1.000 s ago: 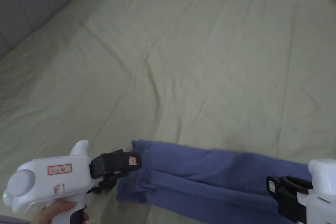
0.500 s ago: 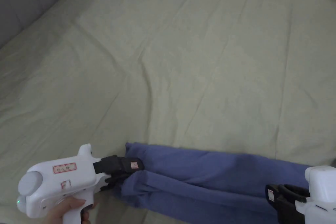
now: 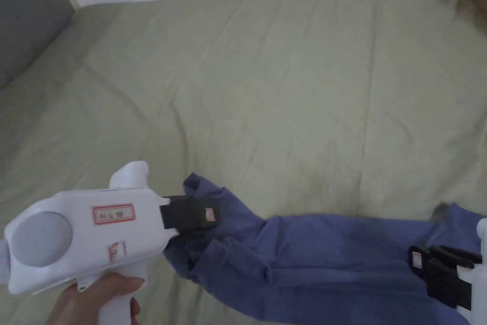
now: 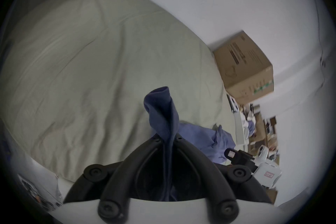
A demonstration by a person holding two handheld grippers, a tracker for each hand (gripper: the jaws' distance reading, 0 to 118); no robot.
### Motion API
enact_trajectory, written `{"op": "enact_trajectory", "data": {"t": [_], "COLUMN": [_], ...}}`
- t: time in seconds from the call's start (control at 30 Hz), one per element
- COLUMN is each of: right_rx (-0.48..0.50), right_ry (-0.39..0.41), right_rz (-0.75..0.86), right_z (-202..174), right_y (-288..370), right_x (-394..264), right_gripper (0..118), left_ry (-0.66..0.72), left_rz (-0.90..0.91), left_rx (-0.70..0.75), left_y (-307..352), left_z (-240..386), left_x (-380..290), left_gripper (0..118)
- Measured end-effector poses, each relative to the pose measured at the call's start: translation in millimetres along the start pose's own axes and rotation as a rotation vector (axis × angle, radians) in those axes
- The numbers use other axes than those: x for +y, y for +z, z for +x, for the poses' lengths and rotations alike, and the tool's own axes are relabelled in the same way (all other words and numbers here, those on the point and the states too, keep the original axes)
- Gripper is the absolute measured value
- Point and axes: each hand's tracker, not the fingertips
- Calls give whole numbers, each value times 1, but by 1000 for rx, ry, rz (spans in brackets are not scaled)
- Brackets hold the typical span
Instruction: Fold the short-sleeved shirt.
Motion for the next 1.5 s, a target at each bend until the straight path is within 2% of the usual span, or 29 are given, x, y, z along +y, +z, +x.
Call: {"op": "enact_trajectory", "data": {"t": [0.07, 0.13, 0.2, 0.37, 0.43, 0.47, 0.5, 0.57, 0.6, 0.67, 0.73, 0.8, 0.83, 0.87, 0.9, 0.93, 1.07, 1.2, 1.33, 1.43, 1.5], "right_rx": [-28, -41, -49, -72, -91, -93, -90, -89, -92, -94, -86, -72, -68, -63, -57, -53, -62, -37, -59, -68, -76], "right_ry": [3, -4, -37, -125, -159, -176, -187, -192, -192, -191, -196, -201, -201, -201, -198, -192, -153, -159, -130, -124, -142], "right_rz": [20, 31, 39, 61, 71, 72, 73, 73, 72, 71, 74, 77, 78, 77, 73, 71, 70, 91, 113, 136, 163], "right_z": [10, 21, 32, 59, 69, 73, 77, 78, 79, 79, 79, 77, 76, 74, 72, 70, 60, 61, 62, 67, 70], "right_y": [8, 16, 24, 41, 45, 46, 48, 50, 50, 50, 48, 47, 46, 45, 44, 44, 44, 51, 57, 64, 69], "right_x": [-1, -4, -9, -21, -24, -25, -26, -27, -27, -27, -27, -27, -27, -27, -27, -27, -26, -27, -28, -31, -33], "right_gripper": [0, 0, 0, 0, 0, 0, 0, 0, 0, 0, 0, 0, 0, 0, 0, 0, 0, 0, 0, 0, 0], "left_ry": [-94, -122, -142, -302, -287, -243, -235, -263, -274, -297, -273, -235, -220, -196, -162, -127, -123, -129, -162, -197, -229], "left_rz": [-30, -69, -149, -312, -345, -373, -376, -372, -345, -284, -214, -202, -205, -206, -200, -192, -231, -335, -390, -462, -467], "left_rx": [-25, -62, -68, -34, -32, -48, -68, -82, -102, -175, -128, -74, -55, -49, -51, -47, 25, -49, -106, -31, -88], "left_y": [-22, -53, -90, -160, -179, -185, -187, -181, -175, -156, -139, -125, -121, -119, -117, -118, -138, -165, -189, -214, -217], "left_z": [39, 71, 95, 140, 139, 139, 138, 142, 145, 143, 136, 123, 116, 110, 102, 96, 86, 92, 112, 129, 138], "left_x": [-8, -16, -27, -60, -65, -67, -68, -71, -67, -58, -47, -41, -40, -38, -39, -43, -64, -85, -99, -111, -115], "left_gripper": [6, 6, 6, 6, 7, 18, 41, 107, 117, 117, 117, 114, 107, 77, 40, 10, 1, 1, 1, 0, 0]}}
